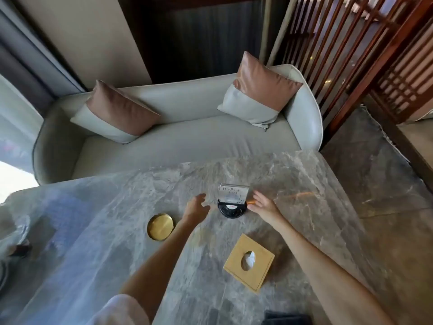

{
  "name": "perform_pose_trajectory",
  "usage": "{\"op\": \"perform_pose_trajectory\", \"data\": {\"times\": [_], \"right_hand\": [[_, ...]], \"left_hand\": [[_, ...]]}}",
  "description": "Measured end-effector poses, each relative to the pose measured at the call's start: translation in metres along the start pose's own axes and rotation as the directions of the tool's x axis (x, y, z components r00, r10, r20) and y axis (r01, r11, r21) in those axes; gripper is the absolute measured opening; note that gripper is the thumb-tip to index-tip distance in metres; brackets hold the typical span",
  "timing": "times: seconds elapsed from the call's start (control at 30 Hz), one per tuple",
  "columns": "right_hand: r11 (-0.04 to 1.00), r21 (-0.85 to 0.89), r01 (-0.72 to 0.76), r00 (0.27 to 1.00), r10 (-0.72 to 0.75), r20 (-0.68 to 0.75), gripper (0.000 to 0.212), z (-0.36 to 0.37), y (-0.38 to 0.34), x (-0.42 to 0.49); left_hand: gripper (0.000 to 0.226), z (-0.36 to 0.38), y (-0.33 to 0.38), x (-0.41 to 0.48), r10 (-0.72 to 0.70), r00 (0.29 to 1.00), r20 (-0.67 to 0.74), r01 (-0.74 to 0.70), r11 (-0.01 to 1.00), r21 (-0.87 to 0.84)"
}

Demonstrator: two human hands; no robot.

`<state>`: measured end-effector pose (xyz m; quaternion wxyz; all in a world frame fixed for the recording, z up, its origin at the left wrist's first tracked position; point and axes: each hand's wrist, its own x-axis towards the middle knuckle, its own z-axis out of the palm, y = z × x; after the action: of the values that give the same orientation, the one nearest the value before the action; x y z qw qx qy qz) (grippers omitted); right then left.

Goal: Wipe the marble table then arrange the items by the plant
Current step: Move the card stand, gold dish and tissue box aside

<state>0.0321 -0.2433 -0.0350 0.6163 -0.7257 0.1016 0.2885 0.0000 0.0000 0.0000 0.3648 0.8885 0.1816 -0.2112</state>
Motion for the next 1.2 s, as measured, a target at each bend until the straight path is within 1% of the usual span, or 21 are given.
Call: {"op": "perform_pose_trajectory", "data": {"times": [0.03, 0.13, 0.2, 0.27, 0.37, 0.47, 0.53, 0.63, 0.73, 0.77, 0.8, 0.83, 0.9, 0.93, 0.97, 1.0, 1.1, 1.17, 1.2], "right_hand": [[1.0, -0.008, 0.023, 1.0, -0.023, 0.006, 0.069, 0.005, 0.001, 0.008], [0.991, -0.084, 0.101, 0.993, -0.095, 0.074, 0.048, 0.014, 0.002, 0.021], [0.987, -0.129, 0.1, 0.994, -0.095, 0.045, 0.036, 0.017, 0.004, 0.03], [0.983, -0.152, 0.106, 0.994, -0.104, 0.02, 0.027, 0.019, 0.005, 0.038], [0.98, -0.175, 0.092, 0.995, -0.096, -0.013, 0.024, 0.02, 0.01, 0.047], [0.968, -0.23, 0.101, 0.994, -0.107, -0.013, 0.024, 0.017, 0.012, 0.048], [0.964, -0.244, 0.105, 0.994, -0.109, -0.005, 0.024, 0.016, 0.014, 0.048], [0.965, -0.248, 0.089, 0.995, -0.097, -0.02, 0.013, 0.017, 0.009, 0.044], [0.961, -0.253, 0.109, 0.993, -0.119, -0.024, 0.017, 0.014, -0.002, 0.039], [0.966, -0.231, 0.118, 0.992, -0.126, -0.019, 0.012, 0.011, -0.008, 0.037], [0.969, -0.205, 0.136, 0.99, -0.141, -0.009, 0.009, 0.009, -0.015, 0.034], [0.974, -0.17, 0.151, 0.988, -0.152, 0.007, 0.013, 0.007, -0.021, 0.032], [0.988, -0.065, 0.139, 0.989, -0.136, 0.051, 0.018, 0.005, -0.037, 0.023], [0.991, -0.01, 0.13, 0.989, -0.129, 0.078, 0.019, 0.005, -0.047, 0.016], [0.992, 0.03, 0.124, 0.987, -0.127, 0.098, 0.02, 0.005, -0.056, 0.009], [0.991, 0.051, 0.123, 0.985, -0.128, 0.113, 0.02, 0.006, -0.063, 0.002], [0.991, 0.013, 0.134, 0.976, -0.134, 0.173, 0.021, 0.011, -0.077, -0.026], [0.989, -0.048, 0.143, 0.971, -0.131, 0.202, 0.022, 0.014, -0.085, -0.051], [0.986, -0.059, 0.157, 0.971, -0.144, 0.19, 0.021, 0.014, -0.09, -0.066]], "left_hand": [[0.056, 0.006, 0.001, 0.008, -0.004, 1.0, 0.015, 0.005, 1.0, -0.015], [0.06, 0.026, 0.002, 0.023, -0.012, 0.993, 0.115, 0.019, 0.998, -0.065], [0.06, 0.045, -0.008, 0.038, -0.027, 0.99, 0.142, 0.048, 0.988, -0.149], [0.059, 0.066, -0.028, 0.06, -0.002, 0.993, 0.118, 0.026, 0.979, -0.201], [0.057, 0.085, -0.044, 0.08, 0.017, 0.997, 0.073, -0.001, 0.977, -0.211], [0.047, 0.076, -0.026, 0.065, 0.025, 0.999, 0.042, -0.013, 0.962, -0.271], [0.037, 0.074, -0.018, 0.057, 0.014, 1.0, -0.005, -0.015, 0.946, -0.325], [0.025, 0.07, -0.011, 0.051, -0.021, 0.997, -0.077, -0.008, 0.931, -0.366], [0.026, 0.065, -0.004, 0.048, -0.031, 0.999, -0.043, 0.01, 0.912, -0.41], [0.027, 0.062, -0.002, 0.046, -0.022, 1.0, -0.011, 0.015, 0.893, -0.449], [0.03, 0.058, 0.003, 0.041, -0.002, 1.0, 0.017, 0.011, 0.86, -0.511], [0.037, 0.054, 0.007, 0.036, 0.001, 0.999, 0.045, 0.026, 0.802, -0.596], [0.054, 0.048, 0.013, 0.02, -0.034, 0.994, 0.108, 0.106, 0.616, -0.781], [0.059, 0.045, 0.014, 0.011, -0.05, 0.989, 0.139, 0.145, 0.514, -0.846], [0.058, 0.043, 0.013, 0.001, -0.051, 0.986, 0.162, 0.168, 0.429, -0.888], [0.054, 0.041, 0.012, -0.009, -0.044, 0.984, 0.174, 0.178, 0.367, -0.913], [0.048, 0.034, 0.009, -0.036, -0.039, 0.986, 0.163, 0.168, 0.292, -0.942], [0.046, 0.03, 0.006, -0.049, -0.035, 0.986, 0.164, 0.167, 0.286, -0.943], [0.046, 0.027, 0.004, -0.056, -0.024, 0.986, 0.164, 0.164, 0.299, -0.94]]}}
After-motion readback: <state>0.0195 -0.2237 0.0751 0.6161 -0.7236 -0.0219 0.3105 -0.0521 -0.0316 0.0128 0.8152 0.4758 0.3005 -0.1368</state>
